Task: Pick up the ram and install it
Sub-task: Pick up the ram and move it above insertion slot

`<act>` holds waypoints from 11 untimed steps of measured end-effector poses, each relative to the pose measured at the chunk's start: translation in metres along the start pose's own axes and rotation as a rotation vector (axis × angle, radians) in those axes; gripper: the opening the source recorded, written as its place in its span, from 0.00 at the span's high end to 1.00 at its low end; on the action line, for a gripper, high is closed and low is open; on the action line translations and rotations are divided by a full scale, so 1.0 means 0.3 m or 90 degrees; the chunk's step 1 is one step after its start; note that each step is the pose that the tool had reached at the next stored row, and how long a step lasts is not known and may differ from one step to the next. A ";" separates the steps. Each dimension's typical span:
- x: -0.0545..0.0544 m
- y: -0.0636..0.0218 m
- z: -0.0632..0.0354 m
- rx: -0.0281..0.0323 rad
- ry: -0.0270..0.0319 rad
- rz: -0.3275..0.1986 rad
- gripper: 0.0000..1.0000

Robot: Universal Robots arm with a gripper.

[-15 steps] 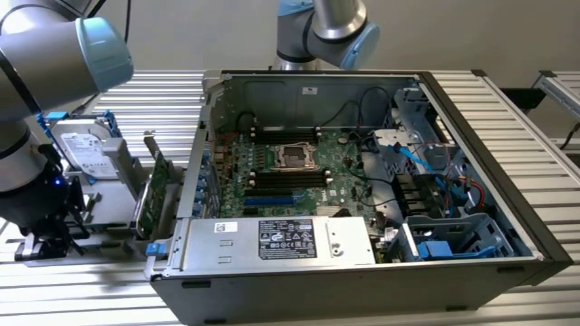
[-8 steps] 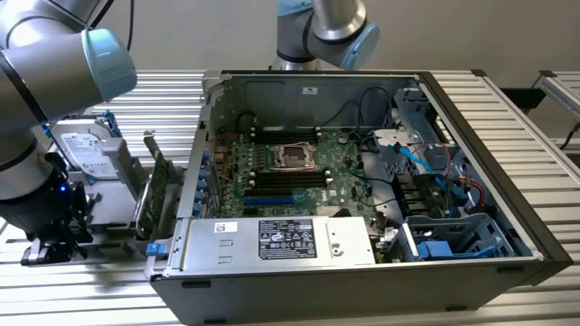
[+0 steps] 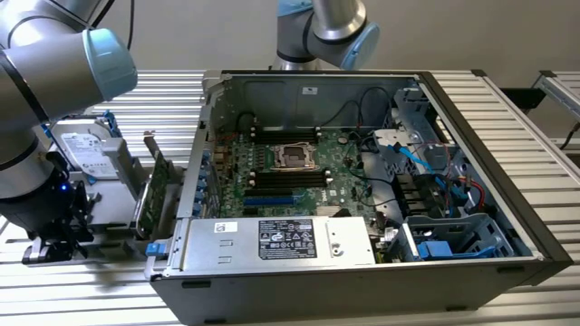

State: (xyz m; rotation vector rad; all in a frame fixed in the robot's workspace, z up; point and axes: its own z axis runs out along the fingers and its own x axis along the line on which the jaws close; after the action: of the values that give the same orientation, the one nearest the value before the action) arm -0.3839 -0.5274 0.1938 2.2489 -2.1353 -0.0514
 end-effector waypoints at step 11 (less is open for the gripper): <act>0.000 0.000 0.000 -0.0001 0.0014 0.000 0.79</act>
State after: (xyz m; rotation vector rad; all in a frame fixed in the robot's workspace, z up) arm -0.3840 -0.5274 0.1938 2.2477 -2.1342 -0.0491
